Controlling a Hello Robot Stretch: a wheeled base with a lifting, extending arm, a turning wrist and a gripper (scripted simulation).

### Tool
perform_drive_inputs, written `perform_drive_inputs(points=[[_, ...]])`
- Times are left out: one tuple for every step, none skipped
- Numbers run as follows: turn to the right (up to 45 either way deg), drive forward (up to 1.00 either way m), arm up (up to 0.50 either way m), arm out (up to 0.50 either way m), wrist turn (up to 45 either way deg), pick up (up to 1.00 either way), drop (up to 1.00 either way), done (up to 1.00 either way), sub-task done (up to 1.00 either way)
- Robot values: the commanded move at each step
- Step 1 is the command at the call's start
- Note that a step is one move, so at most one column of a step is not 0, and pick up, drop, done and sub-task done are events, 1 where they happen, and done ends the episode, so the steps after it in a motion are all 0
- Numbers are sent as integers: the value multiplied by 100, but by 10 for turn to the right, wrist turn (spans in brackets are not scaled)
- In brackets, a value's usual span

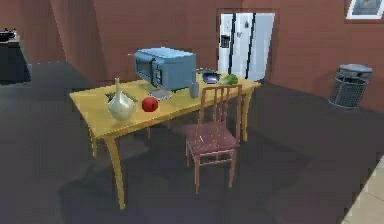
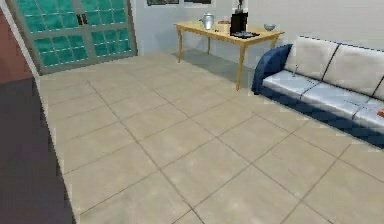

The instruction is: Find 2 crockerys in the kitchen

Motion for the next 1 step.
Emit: perform_drive_inputs(points=[[0, 70, 0, 0, 0, 0, 0, 0, 0]])
